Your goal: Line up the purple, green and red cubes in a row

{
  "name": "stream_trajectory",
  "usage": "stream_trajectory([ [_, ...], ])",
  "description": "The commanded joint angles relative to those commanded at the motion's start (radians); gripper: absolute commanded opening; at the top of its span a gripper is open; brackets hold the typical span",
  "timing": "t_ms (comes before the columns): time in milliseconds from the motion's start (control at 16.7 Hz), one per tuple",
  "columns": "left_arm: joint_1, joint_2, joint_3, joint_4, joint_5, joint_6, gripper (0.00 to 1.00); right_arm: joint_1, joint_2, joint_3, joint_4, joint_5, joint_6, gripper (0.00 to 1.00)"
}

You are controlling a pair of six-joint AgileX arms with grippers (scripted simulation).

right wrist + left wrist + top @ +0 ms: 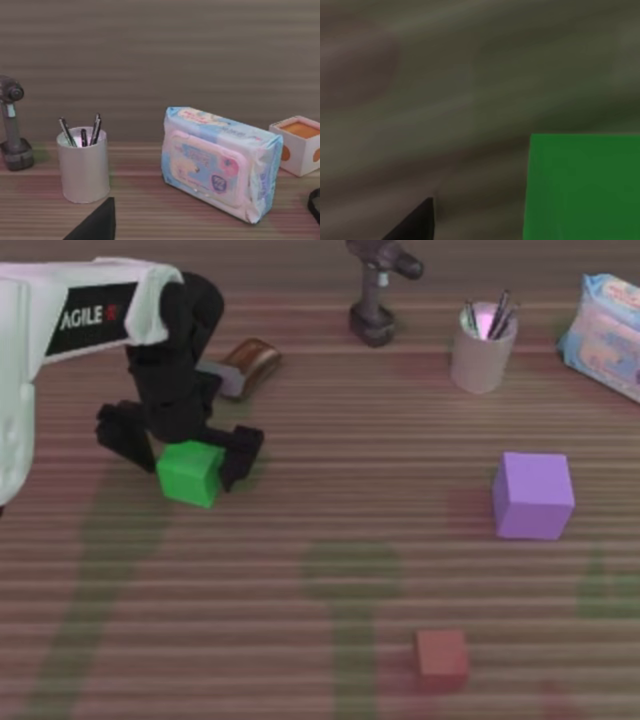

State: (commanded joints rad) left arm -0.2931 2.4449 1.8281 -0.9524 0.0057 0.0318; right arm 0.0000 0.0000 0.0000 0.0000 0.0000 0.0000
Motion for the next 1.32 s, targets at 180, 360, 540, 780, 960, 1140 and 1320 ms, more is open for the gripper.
stream_trajectory([
  [180,0.0,0.003,-0.004,0.006,0.0,0.0,1.0,0.0,0.0,0.0,0.0,0.0,0.0,1.0],
  [360,0.0,0.003,-0.004,0.006,0.0,0.0,0.85,0.0,0.0,0.0,0.0,0.0,0.0,1.0],
  [540,0.0,0.003,-0.004,0.006,0.0,0.0,0.62,0.0,0.0,0.0,0.0,0.0,0.0,1.0],
  [780,0.0,0.003,-0.004,0.006,0.0,0.0,0.32,0.0,0.0,0.0,0.0,0.0,0.0,1.0],
  [960,0.0,0.003,-0.004,0.006,0.0,0.0,0.1,0.0,0.0,0.0,0.0,0.0,0.0,1.0],
  [1140,0.0,0.003,-0.004,0.006,0.0,0.0,0.0,0.0,0.0,0.0,0.0,0.0,0.0,1.0],
  [1320,0.0,0.003,-0.004,0.006,0.0,0.0,0.0,0.0,0.0,0.0,0.0,0.0,0.0,1.0],
])
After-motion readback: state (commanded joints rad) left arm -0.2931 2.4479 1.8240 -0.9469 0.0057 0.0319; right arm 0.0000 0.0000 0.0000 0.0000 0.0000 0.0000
